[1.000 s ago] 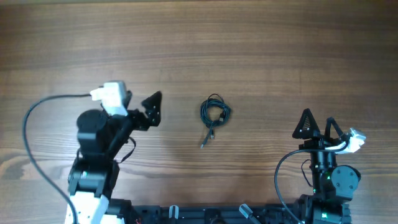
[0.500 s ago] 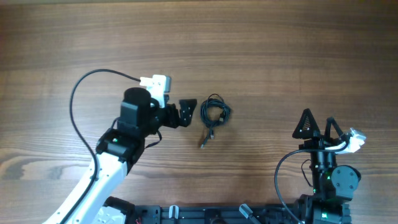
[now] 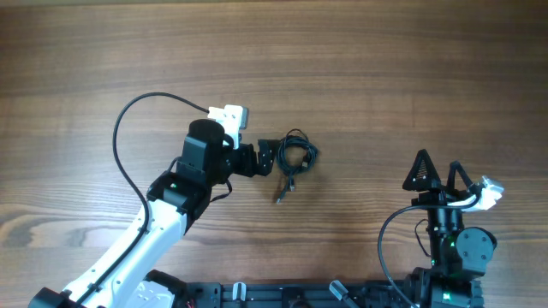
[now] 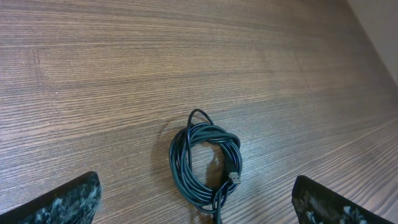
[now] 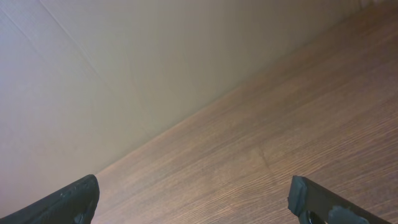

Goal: Untangle cables
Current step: 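Move the left gripper toward the coiled black cable, then lower the left gripper and grasp the black cable coil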

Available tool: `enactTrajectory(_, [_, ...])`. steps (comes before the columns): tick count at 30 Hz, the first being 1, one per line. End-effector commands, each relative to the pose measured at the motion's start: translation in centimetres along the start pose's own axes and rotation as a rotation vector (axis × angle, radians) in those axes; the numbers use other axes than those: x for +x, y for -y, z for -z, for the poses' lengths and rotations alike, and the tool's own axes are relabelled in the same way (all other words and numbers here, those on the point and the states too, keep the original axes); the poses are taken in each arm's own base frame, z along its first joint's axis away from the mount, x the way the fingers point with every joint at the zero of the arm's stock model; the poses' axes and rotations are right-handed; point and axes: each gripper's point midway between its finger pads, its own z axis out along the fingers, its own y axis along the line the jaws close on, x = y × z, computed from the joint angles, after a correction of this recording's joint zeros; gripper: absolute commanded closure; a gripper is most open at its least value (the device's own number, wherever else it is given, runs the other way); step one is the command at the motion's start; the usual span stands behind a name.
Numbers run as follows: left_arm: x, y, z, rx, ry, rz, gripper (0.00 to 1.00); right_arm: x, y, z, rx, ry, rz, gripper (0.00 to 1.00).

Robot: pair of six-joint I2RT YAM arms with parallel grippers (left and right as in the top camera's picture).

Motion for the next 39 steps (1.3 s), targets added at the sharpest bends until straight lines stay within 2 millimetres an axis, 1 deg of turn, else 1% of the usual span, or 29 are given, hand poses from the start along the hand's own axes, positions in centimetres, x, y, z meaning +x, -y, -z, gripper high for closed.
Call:
enactTrajectory(1, [-0.9,0.3,0.0,0.0,0.02,-0.009,0.0,0.1,-0.2,0.0,-0.011,-0.004,0.011,0.0])
enactTrajectory(13, [-1.2,0.4,0.0,0.005,0.03,-0.008,0.0,0.1,-0.2,0.0,-0.011,-0.004,0.011,0.0])
enactTrajectory(15, [-1.5,0.9,0.0,0.031,0.041,-0.009,0.0,0.1,-0.2,0.0,-0.011,-0.004,0.011,0.0])
enactTrajectory(17, [-2.0,1.3,0.0,0.05,0.059,0.035,0.0,0.1,-0.2,0.0,-0.011,-0.004,0.01,0.0])
enactTrajectory(20, [-1.6,1.1,-0.1,0.04,0.044,0.085,0.0,0.1,-0.2,0.0,-0.011,-0.004,0.011,0.0])
enactTrajectory(22, [-1.4,1.3,-0.1,0.04,0.038,0.091,0.01,0.1,-0.2,0.0,-0.011,-0.004,0.011,0.0])
enactTrajectory(26, [-0.8,1.2,-0.6,-0.038,0.046,0.107,0.01,0.1,-0.2,0.0,-0.011,-0.004,0.01,0.0])
enactTrajectory(28, [-0.2,1.4,-1.0,-0.058,0.036,0.1,0.0,0.1,-0.2,0.0,-0.011,-0.004,0.01,0.0])
enactTrajectory(30, [0.6,1.0,-1.7,-0.103,0.028,0.134,0.0,0.1,-0.2,0.0,-0.011,-0.004,0.01,0.0])
enactTrajectory(33, [2.3,0.5,-3.5,-0.159,-0.027,0.131,0.0,0.1,-0.2,0.0,-0.011,-0.004,0.011,0.0])
enactTrajectory(37, [3.8,-1.2,-6.3,-0.243,-0.118,0.111,0.0,0.1,-0.2,0.0,-0.011,-0.004,0.01,0.0])
enactTrajectory(38, [4.3,-1.5,-7.1,-0.256,-0.144,0.102,0.05,0.1,-0.2,0.0,-0.011,-0.004,0.01,0.0])
enactTrajectory(39, [4.7,-1.7,-7.7,-0.265,-0.163,0.098,0.13,0.1,-0.2,0.0,-0.011,-0.004,0.011,0.0])
